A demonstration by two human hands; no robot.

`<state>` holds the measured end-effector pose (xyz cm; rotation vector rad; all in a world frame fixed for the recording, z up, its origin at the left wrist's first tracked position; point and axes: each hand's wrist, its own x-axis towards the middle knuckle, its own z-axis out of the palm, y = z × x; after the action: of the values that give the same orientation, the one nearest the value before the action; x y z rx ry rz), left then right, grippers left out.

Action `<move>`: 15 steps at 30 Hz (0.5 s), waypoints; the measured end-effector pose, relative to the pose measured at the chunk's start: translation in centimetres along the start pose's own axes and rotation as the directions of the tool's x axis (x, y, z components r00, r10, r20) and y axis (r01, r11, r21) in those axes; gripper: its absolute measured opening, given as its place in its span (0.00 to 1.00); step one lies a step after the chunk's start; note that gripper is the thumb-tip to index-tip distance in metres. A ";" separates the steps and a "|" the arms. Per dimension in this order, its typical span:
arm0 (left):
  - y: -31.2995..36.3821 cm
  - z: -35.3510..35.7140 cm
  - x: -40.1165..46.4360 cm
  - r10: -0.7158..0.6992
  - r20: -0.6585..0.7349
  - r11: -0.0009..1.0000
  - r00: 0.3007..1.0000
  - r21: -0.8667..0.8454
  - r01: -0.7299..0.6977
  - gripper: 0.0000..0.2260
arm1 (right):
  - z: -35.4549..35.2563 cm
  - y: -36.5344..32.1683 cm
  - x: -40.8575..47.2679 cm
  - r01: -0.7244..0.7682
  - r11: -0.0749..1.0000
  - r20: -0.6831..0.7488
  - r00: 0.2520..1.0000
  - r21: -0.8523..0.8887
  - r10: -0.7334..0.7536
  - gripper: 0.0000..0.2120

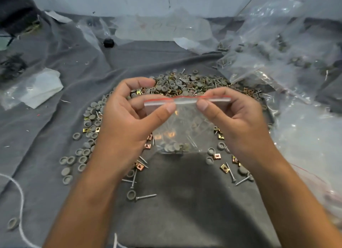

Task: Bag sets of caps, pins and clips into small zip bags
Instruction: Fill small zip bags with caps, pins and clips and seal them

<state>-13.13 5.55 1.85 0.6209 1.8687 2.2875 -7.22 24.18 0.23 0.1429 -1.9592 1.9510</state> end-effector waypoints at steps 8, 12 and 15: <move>0.2 0.5 -0.4 0.039 0.021 0.999 0.999 0.022 -0.039 0.18 | 1.0 -0.6 0.0 0.040 0.999 -0.012 0.999 0.006 -0.039 0.09; 0.2 0.6 -0.6 0.048 0.039 0.998 0.998 0.029 -0.049 0.21 | 1.1 -0.7 0.0 0.059 0.998 -0.044 0.997 -0.013 -0.060 0.14; 0.1 0.5 -0.6 0.055 0.045 0.998 0.997 0.034 -0.056 0.20 | 1.4 -0.8 0.0 0.062 0.998 -0.033 0.998 -0.023 -0.062 0.14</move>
<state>-12.39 5.79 1.93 0.7311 1.8992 2.2593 -7.21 22.81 0.99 0.1626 -1.9309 1.8805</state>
